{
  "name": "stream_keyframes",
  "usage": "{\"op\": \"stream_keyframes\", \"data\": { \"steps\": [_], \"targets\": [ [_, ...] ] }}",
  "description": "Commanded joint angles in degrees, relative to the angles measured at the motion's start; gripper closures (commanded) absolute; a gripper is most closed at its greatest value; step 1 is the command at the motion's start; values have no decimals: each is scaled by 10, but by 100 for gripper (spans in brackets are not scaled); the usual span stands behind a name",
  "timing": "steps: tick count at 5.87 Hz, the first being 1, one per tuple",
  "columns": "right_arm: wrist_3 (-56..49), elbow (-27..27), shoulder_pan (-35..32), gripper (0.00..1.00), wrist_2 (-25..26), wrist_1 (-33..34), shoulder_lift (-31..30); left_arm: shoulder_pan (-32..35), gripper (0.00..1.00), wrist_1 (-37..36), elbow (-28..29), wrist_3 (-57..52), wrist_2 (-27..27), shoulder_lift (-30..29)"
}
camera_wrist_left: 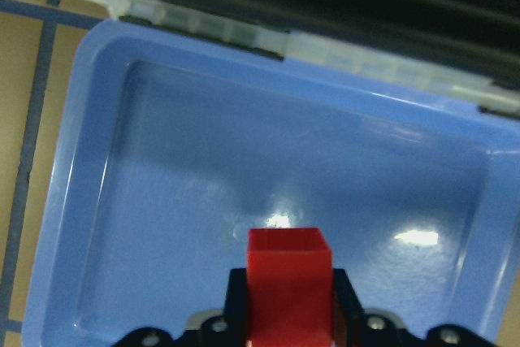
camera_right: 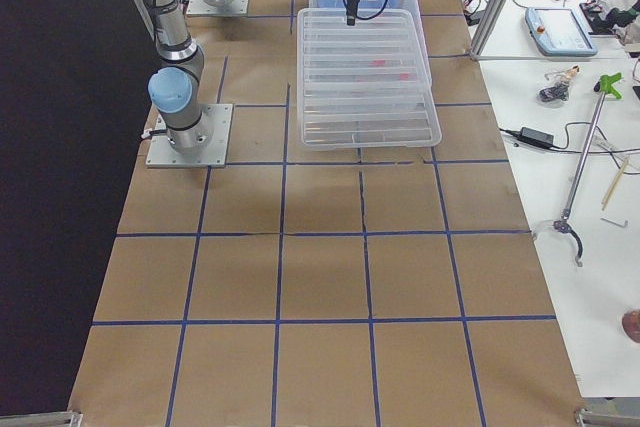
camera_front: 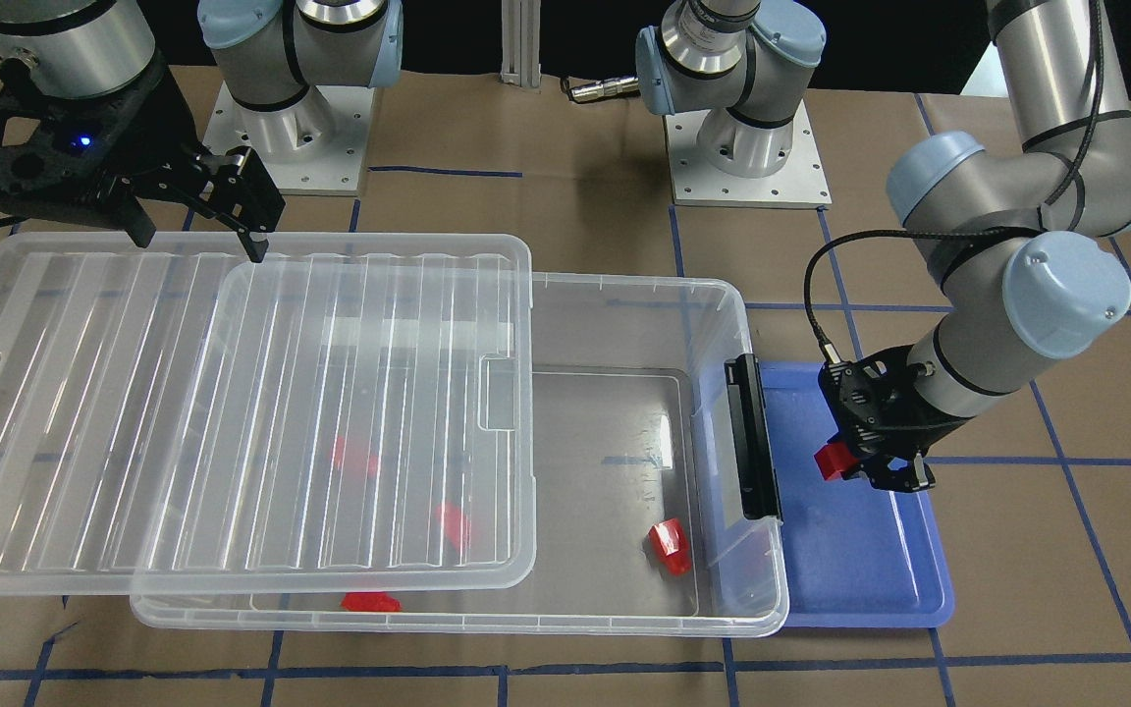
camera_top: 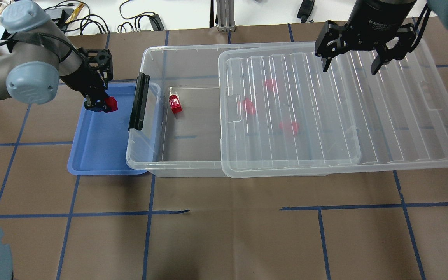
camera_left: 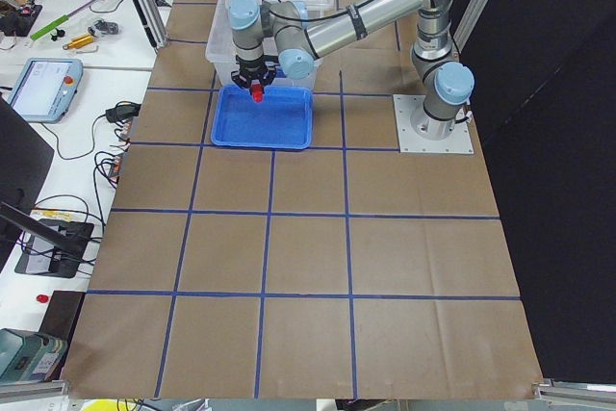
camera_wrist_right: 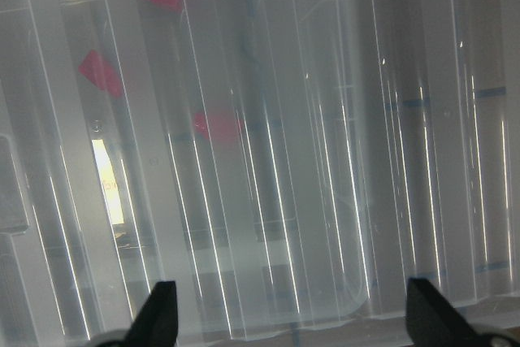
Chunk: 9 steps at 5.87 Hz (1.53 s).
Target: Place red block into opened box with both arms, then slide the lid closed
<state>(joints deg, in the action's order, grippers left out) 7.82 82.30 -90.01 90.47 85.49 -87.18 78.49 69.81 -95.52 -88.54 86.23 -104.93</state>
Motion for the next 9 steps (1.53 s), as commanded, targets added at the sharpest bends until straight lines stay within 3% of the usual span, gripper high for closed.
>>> {"op": "stream_keyframes", "data": {
  "steps": [1,3,5,7,9],
  "targets": [
    [1,-2,1,0,1,-1,0,51,98,76,36,90,-1,60],
    [2,-2,2,0,1,-7,-4,154,97,42,28,243,-2,46],
    [2,-6,3,0,1,-6,-5,189,97,-110,-31,254,-11,-16],
    [1,-2,3,0,-6,0,-6,190,97,-188,-94,246,-61,-57],
    [2,1,3,0,-5,-1,-7,190,74,-211,-96,244,-62,-86]
  ]
}}
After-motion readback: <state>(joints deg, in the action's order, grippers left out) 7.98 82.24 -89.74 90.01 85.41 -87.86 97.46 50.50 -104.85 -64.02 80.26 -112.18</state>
